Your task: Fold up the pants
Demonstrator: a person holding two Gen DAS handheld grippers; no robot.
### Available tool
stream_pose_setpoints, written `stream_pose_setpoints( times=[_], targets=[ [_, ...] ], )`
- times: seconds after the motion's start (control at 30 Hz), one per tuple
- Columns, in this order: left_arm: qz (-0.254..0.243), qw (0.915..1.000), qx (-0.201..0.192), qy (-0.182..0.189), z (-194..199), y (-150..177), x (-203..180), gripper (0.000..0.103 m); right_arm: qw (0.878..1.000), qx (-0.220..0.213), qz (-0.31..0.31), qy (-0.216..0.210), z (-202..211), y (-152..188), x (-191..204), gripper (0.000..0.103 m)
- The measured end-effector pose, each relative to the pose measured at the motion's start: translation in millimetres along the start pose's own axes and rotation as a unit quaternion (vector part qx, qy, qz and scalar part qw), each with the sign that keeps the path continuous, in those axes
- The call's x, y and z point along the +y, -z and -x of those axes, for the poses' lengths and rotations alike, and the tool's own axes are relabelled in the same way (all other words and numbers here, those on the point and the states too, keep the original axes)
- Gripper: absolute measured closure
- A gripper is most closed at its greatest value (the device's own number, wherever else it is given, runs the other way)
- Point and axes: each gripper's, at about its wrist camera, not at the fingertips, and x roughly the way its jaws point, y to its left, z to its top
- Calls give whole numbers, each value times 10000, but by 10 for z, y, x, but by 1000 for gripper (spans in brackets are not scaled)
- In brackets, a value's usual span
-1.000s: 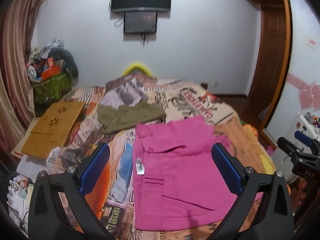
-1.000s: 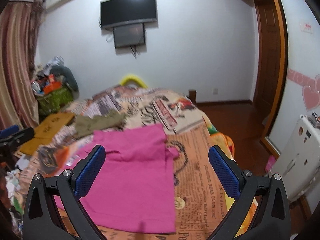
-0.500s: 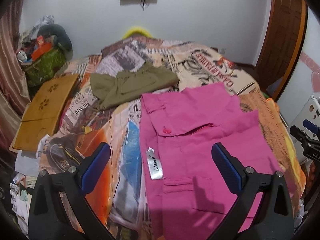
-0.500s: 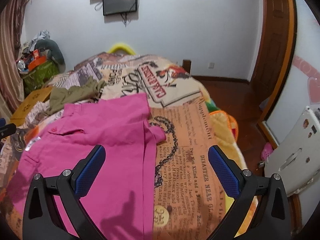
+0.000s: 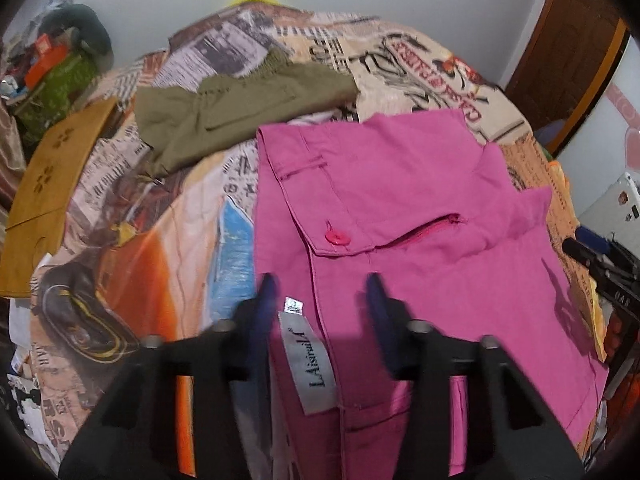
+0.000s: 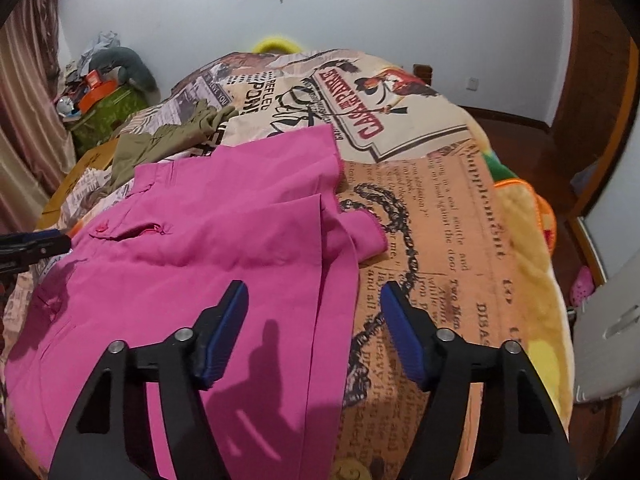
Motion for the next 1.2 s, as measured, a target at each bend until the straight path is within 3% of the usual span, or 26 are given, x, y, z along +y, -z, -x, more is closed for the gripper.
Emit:
stream_pose_setpoints(
  times=[0.07,0.13,0.3,0.53,0.6,0.7,0.9,1.07,1.2],
  targets=[
    [-28,9999,81,69,-52,0,-3,70,10000,11,16,-10,-41,-23,-25,43],
    [-20,9998,158,133,-98,-8,7,71,10000,48,27,-78,-80,-43,-40,52],
    [40,9990,298,322,-172,14,38,71,9987,327,-46,-388,-247,-59,-85,59],
    [273,9964,419,685,-216,23,92,72,9950,766,94,-631,-507,-19,-34,60],
    [242,9962,398,740,-211,16,69,80,9951,754,193,-612,-508,-15,-17,62],
    [145,9976,323,598,-210,6,34,96,9954,750,313,-508,-511,-19,-4,73],
    [-34,9997,167,184,-212,11,19,98,9952,746,342,-539,-515,-14,-15,92],
    [-281,9995,109,-56,-209,35,-11,98,9938,736,781,-289,-476,4,124,97],
    [-277,9995,125,-109,-287,69,-13,98,9941,756,743,-211,-450,33,110,97]
  ],
)
